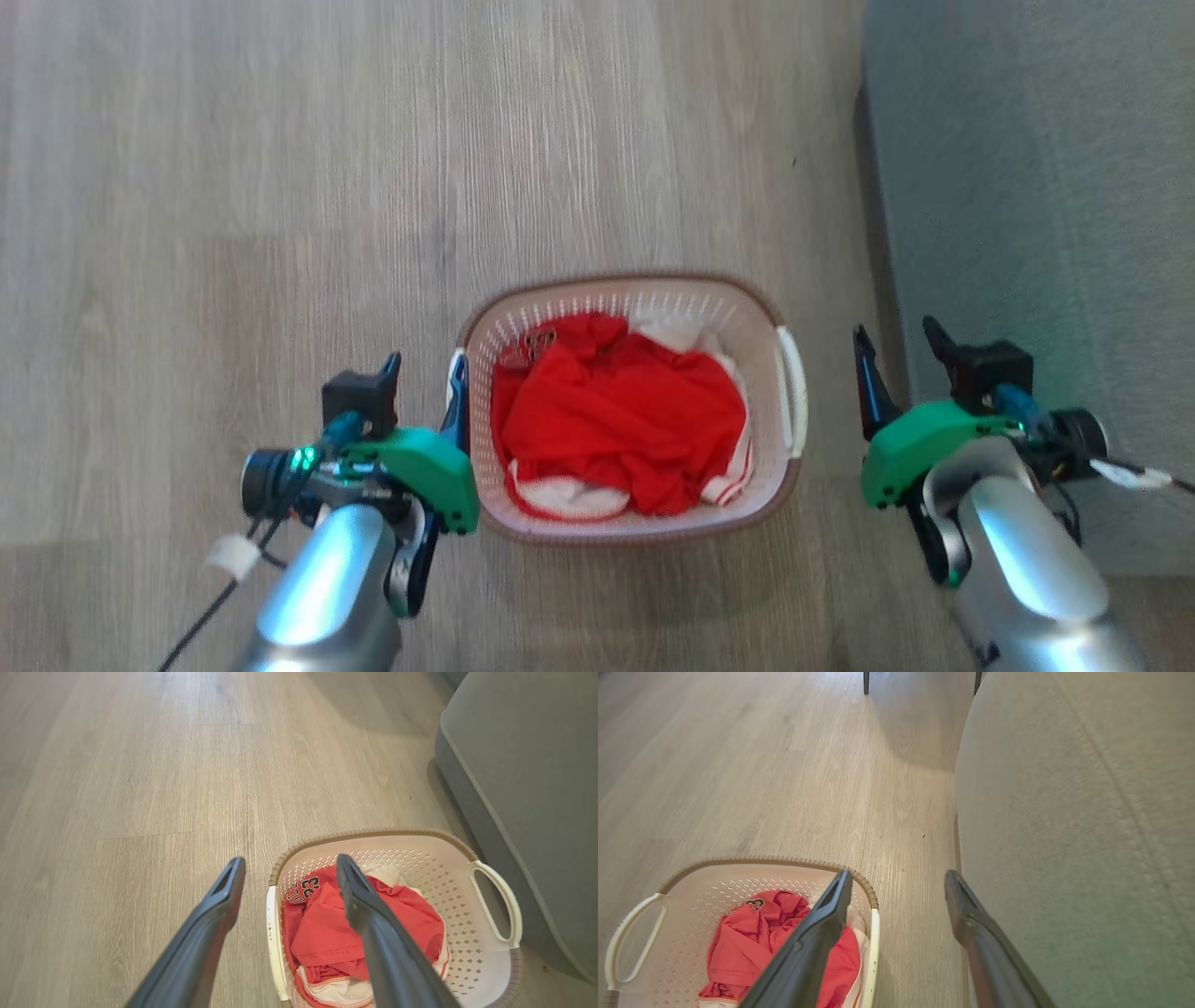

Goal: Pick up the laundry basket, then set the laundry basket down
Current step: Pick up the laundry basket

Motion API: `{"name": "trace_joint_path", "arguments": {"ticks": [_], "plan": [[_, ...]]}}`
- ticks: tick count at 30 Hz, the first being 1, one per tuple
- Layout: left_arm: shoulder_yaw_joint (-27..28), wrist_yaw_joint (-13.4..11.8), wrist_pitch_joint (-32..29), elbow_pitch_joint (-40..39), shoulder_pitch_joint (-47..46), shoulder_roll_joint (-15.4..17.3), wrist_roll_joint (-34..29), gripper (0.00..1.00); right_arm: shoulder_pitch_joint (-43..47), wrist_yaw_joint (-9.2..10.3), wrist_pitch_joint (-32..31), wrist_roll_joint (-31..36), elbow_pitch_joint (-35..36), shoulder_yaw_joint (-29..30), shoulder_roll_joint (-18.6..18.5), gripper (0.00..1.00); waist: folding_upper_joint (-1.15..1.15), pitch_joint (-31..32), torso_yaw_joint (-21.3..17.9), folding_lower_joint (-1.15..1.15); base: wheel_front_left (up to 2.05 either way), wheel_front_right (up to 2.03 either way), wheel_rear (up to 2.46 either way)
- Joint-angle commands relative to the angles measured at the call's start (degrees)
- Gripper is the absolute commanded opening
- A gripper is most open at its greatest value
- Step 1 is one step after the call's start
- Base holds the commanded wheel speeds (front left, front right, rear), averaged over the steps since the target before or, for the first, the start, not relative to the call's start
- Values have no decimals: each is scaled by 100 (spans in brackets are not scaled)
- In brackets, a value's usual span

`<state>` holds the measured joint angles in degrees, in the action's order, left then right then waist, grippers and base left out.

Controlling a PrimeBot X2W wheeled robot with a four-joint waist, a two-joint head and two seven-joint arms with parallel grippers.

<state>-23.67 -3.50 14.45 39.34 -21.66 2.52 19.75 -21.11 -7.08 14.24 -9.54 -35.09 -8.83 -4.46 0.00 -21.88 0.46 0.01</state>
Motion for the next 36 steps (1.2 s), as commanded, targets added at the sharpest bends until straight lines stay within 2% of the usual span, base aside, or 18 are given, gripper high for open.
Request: {"name": "trace_joint_path", "arguments": {"ticks": [1,12,19,24,36], "plan": [[120,6,55,-31,-181,36,-4,100,-138,-41,75,23,56,-123,-50,100,0,-452,68,-1,0,0,0],[-244,136,55,1328,-1212,36,304,100,-1230,-41,33,-584,-1297,-730,-9,100,0,-1399,140,-1,0,0,0],[-586,381,55,1904,-1629,36,532,100,-1772,-41,-175,-1052,-2163,-1142,-43,100,0,-1786,219,-1,0,0,0],[-933,620,54,2368,-1868,36,1019,100,-2040,-41,-149,-1217,-2420,-1555,-73,100,0,-2011,208,-1,0,0,0],[-1859,870,-179,2789,-2424,36,1775,100,-2460,-41,-543,-2103,-2756,-1969,-53,100,0,-2461,179,-1,0,0,0]]}}
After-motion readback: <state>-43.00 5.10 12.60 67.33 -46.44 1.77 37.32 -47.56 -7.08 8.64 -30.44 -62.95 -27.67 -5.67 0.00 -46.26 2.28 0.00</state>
